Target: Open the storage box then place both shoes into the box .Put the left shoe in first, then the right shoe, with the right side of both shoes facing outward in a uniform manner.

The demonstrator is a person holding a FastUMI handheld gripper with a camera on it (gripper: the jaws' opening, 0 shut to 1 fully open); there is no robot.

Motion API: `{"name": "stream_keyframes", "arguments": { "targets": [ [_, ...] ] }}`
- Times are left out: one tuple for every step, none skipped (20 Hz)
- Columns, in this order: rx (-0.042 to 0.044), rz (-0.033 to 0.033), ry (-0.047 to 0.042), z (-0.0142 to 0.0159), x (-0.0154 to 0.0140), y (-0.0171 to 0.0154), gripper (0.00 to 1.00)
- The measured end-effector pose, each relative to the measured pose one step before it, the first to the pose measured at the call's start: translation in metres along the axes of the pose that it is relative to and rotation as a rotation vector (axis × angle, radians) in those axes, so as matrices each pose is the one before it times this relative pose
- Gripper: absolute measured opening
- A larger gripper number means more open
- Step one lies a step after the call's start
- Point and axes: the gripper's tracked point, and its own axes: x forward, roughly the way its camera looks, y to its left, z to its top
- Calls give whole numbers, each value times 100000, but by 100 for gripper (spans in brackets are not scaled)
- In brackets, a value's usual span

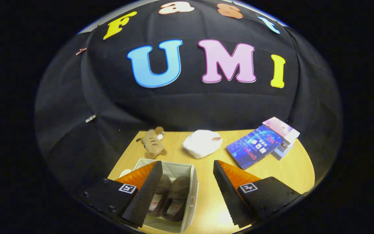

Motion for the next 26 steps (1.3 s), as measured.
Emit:
{"name": "stream_keyframes", "arguments": {
  "targets": [
    [28,241,-3644,1395,-596,-1377,98],
    [-869,-120,-3681,1474,-731,-1537,98],
    [-1215,-281,-3392,1457,-1017,-1457,98],
    [-980,-894,-2403,1159,-879,-1751,98],
    [-883,-542,-2601,1093,-942,-1401,98],
    [-1074,-652,-2263,884,-801,-1558,98],
    [-1357,379,-2615,802,-777,-1430,98],
    [-1095,525,-2415,819,-709,-1274,98],
    [-925,719,-1982,642,-794,-1113,98],
    [-1175,714,-2140,739,-832,-997,97],
    [-1473,87,-2600,766,-706,-1175,97],
    [-657,374,-1189,520,-688,-946,97],
    [839,1246,-565,83,-934,-572,97],
    [970,1396,-911,290,-718,-95,97],
    [836,1030,-747,266,-854,-689,97],
    [324,1044,-903,133,-861,-539,97],
    [-257,750,-475,-67,-775,-689,97],
    [-645,403,83,-121,-782,-700,97],
    [-577,201,519,-422,-758,-724,97],
    [-31,244,717,-438,-753,-676,97],
    [467,-152,443,-461,-573,-680,97],
    [480,-388,559,-384,-602,-762,97],
    [-272,-734,154,-327,-472,-909,97],
    [-748,-784,242,-401,-425,-892,97],
    [-153,-662,939,-529,-330,-870,97],
    [838,55,765,-468,-279,-527,97]
  ]
}}
